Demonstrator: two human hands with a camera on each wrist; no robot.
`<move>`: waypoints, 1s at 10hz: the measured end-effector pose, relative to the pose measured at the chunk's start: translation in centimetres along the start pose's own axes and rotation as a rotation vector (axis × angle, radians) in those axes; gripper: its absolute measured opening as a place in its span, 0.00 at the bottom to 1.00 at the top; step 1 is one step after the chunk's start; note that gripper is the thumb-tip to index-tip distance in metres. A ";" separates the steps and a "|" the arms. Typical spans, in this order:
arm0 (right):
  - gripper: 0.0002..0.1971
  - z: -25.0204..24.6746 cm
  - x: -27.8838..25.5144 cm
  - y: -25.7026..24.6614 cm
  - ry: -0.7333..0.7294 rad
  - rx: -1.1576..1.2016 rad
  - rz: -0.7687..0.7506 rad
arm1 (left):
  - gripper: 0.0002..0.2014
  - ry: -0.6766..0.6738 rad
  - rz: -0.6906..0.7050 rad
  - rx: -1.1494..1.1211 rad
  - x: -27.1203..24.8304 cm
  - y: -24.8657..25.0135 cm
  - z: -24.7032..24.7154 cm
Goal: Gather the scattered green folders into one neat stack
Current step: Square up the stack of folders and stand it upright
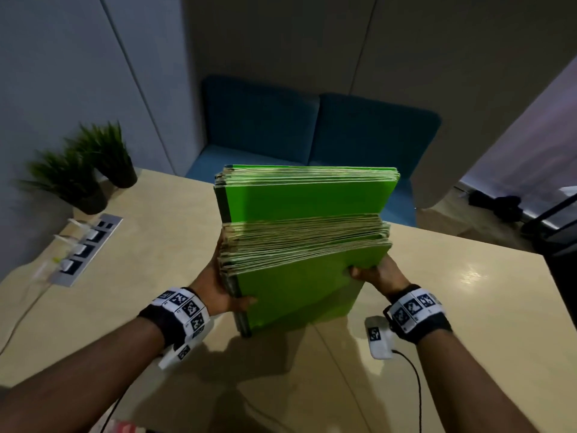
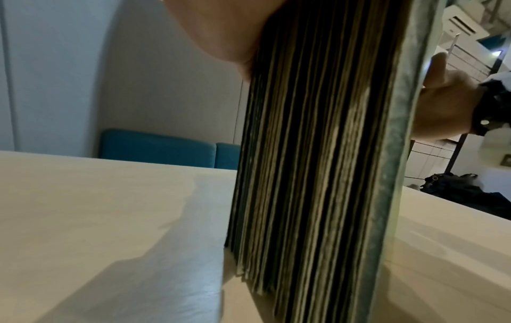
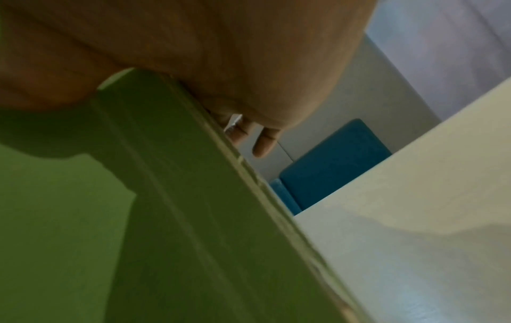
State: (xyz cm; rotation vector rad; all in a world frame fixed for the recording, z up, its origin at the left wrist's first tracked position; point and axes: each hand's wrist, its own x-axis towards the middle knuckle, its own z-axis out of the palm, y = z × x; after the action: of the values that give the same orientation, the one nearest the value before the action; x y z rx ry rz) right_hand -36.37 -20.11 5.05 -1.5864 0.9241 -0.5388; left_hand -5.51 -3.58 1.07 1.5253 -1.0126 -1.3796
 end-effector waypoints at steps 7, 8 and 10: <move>0.39 13.1 5.8 -2.0 0.059 0.407 0.298 | 0.38 0.409 0.041 0.259 -1.6 3.0 -9.7; 0.27 18.8 7.3 -1.3 0.041 0.492 0.474 | 0.48 0.361 -0.119 0.400 -3.0 2.1 -14.8; 0.27 28.3 9.0 0.5 -0.057 0.355 0.721 | 0.48 0.314 -0.519 0.569 -5.8 -2.9 -22.7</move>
State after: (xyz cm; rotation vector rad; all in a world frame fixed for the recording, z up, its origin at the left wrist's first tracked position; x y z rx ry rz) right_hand -9.55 -10.32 -3.19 -0.8599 1.1960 -0.1296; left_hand 16.78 4.18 1.61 2.4760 -0.8825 -1.1660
